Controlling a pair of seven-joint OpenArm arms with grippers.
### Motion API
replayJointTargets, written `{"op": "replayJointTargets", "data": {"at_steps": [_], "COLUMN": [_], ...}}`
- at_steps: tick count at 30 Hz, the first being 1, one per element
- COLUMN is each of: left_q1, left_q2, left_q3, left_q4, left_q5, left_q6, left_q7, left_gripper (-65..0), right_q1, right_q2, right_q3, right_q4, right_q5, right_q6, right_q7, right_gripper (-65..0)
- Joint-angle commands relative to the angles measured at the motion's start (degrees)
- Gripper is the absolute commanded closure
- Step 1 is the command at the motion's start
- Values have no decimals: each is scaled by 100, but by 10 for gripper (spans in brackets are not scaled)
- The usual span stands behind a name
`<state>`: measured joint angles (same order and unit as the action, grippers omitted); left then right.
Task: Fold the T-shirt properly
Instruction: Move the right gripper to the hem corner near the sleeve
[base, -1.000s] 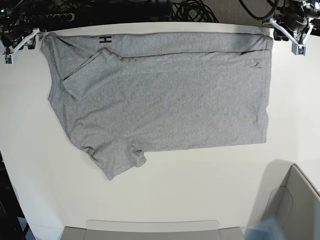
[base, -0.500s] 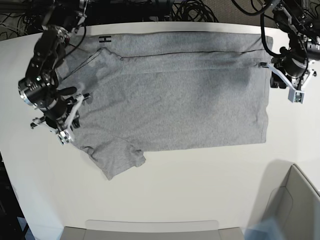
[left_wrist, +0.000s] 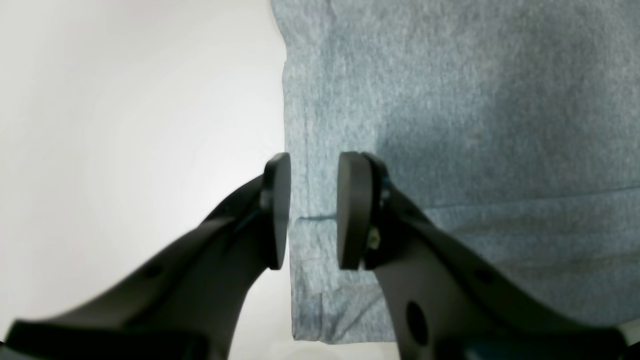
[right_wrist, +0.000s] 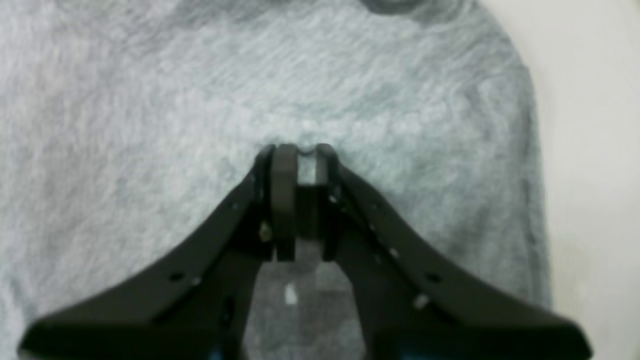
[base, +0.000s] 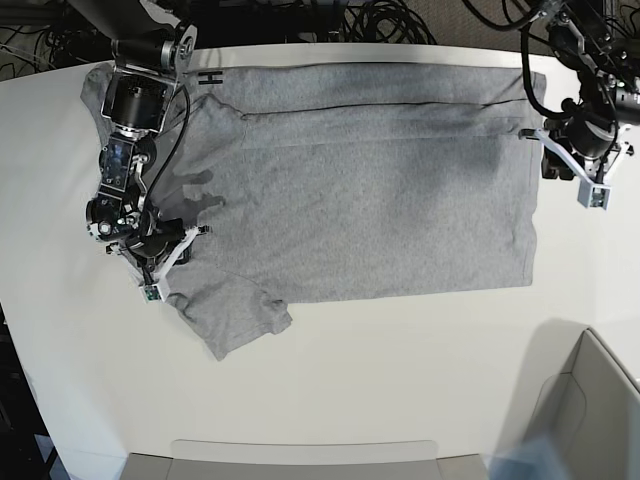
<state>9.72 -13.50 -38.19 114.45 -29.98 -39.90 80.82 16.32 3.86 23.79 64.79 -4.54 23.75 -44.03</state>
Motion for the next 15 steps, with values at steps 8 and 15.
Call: {"op": "replayJointTargets", "data": {"at_steps": [8,15], "left_q1": [-18,-18], "left_q2": [-79,-61], "left_q3": [-9,-9], "left_q4": [84,75], "left_q5": [-31,-31], "left_q6": [3,3], "left_q7": [-82,-82], "left_gripper": [-170,-170], "right_q1": [-1100,-1407], "right_q2": [-30,-232], "right_q3": [711,711], "right_q4": [1006,1639], "right_q5": [-61,-52], "right_q6": [-76,-67], "right_q7": [-50,-50], "right_gripper": [-68,-69]}}
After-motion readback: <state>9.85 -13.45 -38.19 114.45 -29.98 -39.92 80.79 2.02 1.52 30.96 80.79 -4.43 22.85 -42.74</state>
